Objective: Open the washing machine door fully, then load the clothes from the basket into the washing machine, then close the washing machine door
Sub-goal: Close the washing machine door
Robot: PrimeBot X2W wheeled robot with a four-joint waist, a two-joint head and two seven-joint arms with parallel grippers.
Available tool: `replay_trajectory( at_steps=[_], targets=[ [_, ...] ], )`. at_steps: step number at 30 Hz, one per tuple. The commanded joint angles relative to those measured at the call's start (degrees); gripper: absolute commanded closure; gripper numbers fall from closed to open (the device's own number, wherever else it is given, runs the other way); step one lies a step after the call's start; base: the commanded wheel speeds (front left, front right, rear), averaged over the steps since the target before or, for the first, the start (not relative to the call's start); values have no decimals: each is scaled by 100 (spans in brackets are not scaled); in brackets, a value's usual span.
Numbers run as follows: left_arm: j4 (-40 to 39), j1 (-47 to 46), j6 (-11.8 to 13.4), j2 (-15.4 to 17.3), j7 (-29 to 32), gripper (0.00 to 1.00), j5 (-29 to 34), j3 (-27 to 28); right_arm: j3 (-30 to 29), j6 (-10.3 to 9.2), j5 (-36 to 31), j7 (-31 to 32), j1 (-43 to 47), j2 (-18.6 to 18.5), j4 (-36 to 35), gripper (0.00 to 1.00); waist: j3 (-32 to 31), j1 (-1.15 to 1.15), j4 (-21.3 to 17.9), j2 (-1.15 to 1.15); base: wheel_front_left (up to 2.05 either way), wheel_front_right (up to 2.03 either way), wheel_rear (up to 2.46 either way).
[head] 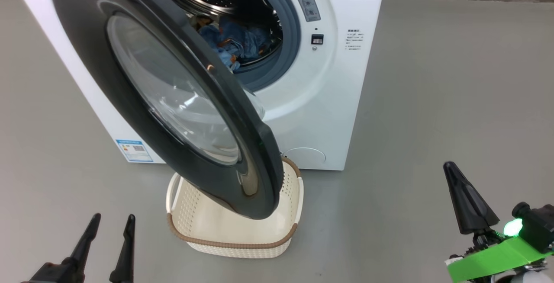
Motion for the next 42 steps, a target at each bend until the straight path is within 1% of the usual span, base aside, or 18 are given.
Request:
replay_trajectory(
  at_steps=[1,9,14,19,25,29,36,42],
  targets=[
    [-199,-96,-21,78,-62,0,61,230,120,31,-93,-46,-220,-111,-199,100,-19,0,42,0,0,0,0],
    [-428,-48,-21,-47,-62,0,126,224,586,31,-102,-46,-630,-30,-819,100,-42,0,350,0,0,0,0],
    [-485,-51,-21,-104,-62,0,139,192,1111,31,-90,-46,-916,7,-1088,100,-42,0,584,0,0,0,0],
    [-527,-71,-21,-181,-62,0,154,123,1706,31,-35,-46,-1168,78,-1185,100,3,0,835,0,0,0,0],
    [-527,-154,-21,-278,-62,0,147,41,2302,31,47,-46,-1399,155,-974,100,139,0,1108,0,0,0,0],
    [-513,-266,-21,-362,-62,0,133,0,2587,31,108,-46,-1543,191,-703,100,291,0,1266,0,0,0,0],
    [-517,-436,-21,-486,-62,0,121,-43,2765,31,162,-46,-1804,258,-250,100,536,0,1430,0,0,0,0],
    [-526,-565,-21,-566,-62,0,124,-54,2858,31,195,-46,-2017,301,88,100,722,0,1489,0,0,0,0]
  ],
)
